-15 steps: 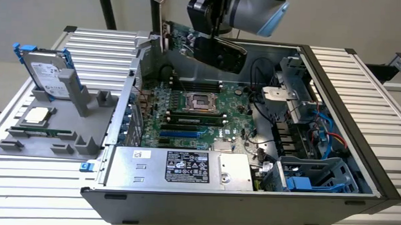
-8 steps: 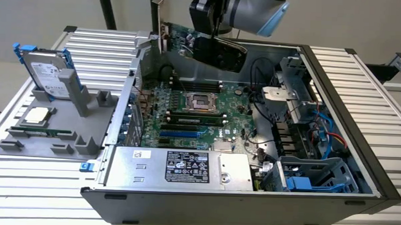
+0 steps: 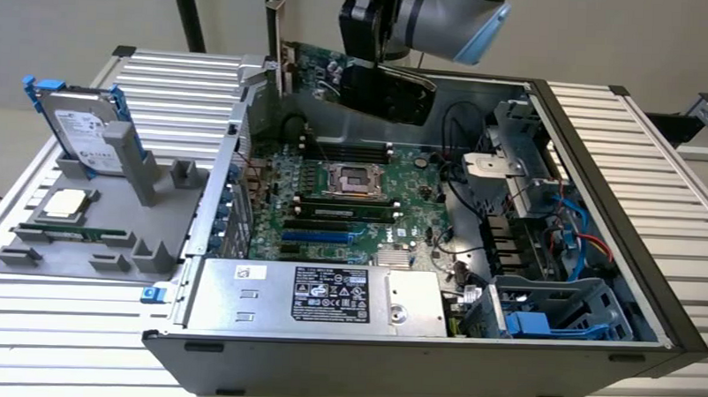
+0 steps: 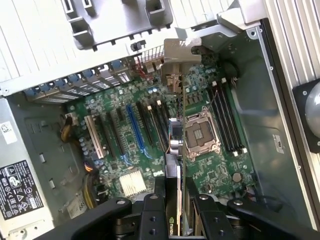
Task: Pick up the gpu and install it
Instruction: 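Insert the gpu into the slot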
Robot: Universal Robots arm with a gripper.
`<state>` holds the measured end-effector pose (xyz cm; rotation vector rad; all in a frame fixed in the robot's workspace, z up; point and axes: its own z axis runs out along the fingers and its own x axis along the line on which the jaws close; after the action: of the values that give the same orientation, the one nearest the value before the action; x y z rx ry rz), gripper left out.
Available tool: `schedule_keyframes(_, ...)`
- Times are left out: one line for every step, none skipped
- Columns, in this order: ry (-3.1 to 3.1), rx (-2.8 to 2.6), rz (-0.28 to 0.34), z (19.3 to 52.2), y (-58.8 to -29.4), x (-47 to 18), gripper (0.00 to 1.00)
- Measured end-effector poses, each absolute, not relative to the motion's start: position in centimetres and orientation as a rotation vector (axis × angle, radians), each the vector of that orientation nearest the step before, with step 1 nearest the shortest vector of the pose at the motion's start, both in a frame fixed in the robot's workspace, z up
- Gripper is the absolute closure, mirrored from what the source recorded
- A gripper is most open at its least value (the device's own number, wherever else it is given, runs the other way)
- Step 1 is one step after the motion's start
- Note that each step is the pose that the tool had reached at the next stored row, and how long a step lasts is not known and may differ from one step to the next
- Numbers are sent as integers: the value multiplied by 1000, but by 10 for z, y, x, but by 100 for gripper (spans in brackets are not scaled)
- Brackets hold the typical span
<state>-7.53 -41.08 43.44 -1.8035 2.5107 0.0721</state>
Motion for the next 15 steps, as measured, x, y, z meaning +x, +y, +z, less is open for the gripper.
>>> schedule_keyframes(2503,-1815,72,434,-411,-75,100)
schedule_keyframes(2494,-1827,73,434,-411,-75,100)
schedule_keyframes(2484,-1841,73,434,-411,-75,100)
schedule_keyframes(2474,-1855,74,434,-411,-75,100)
schedule_keyframes(2465,-1867,74,434,-411,-75,100)
schedule_keyframes(2456,-1880,75,434,-411,-75,100)
schedule_keyframes(2447,-1892,75,434,-411,-75,100)
schedule_keyframes(2438,-1903,75,434,-411,-75,100)
schedule_keyframes(2430,-1914,76,434,-411,-75,100)
schedule_keyframes(2422,-1924,76,434,-411,-75,100)
schedule_keyframes(2415,-1934,76,434,-411,-75,100)
schedule_keyframes(2407,-1944,76,434,-411,-75,100)
schedule_keyframes(2399,-1954,77,434,-411,-75,100)
schedule_keyframes(2392,-1963,77,434,-411,-75,100)
schedule_keyframes(2384,-1973,77,434,-411,-75,100)
